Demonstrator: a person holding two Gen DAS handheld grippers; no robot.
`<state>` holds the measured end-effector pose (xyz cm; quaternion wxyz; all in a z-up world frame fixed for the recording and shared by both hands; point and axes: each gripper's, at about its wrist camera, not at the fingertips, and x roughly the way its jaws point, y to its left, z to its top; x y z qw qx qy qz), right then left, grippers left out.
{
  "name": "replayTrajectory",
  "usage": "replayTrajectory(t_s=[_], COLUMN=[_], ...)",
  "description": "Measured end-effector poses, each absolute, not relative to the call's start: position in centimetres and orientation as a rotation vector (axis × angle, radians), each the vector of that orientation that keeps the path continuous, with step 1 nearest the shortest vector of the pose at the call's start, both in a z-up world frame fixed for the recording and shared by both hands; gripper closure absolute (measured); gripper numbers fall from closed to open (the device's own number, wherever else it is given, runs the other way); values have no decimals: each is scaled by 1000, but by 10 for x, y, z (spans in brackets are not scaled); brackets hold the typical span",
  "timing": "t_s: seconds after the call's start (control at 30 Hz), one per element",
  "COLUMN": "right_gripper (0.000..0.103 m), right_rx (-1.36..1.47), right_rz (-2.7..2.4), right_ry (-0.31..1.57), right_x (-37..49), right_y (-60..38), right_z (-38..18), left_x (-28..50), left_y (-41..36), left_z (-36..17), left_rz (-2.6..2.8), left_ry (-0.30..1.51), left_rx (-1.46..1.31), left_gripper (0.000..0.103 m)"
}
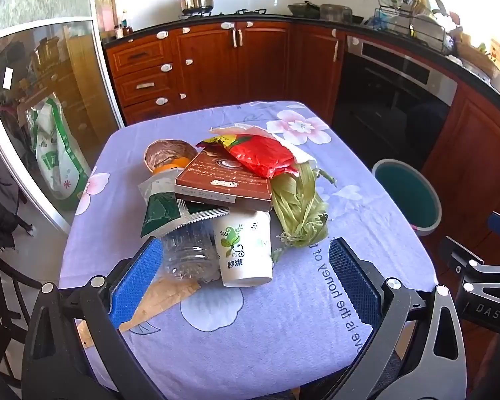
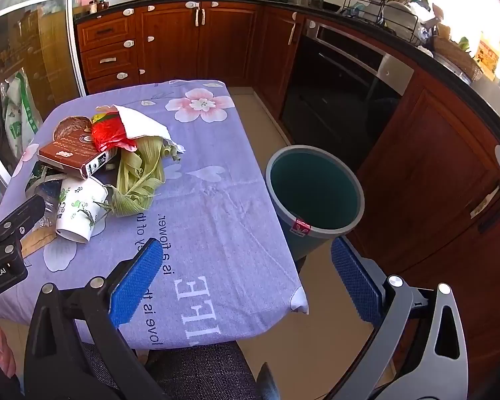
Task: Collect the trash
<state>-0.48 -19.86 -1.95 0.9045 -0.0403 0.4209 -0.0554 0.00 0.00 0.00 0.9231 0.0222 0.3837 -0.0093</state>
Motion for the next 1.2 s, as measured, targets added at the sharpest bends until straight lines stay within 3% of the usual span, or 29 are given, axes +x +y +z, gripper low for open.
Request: replayTrajectory(t_s=[1.2], right_gripper=[6], right_rx=[-107], right_rz=[-126], right_ry=[887], right_x=[5], right_y=[-195], right_z=[-25], left_x=[15], left_y=[10], left_z=[-13], left_rz=[-29], left_ry=[806], left_rx=[34], left_gripper=[3])
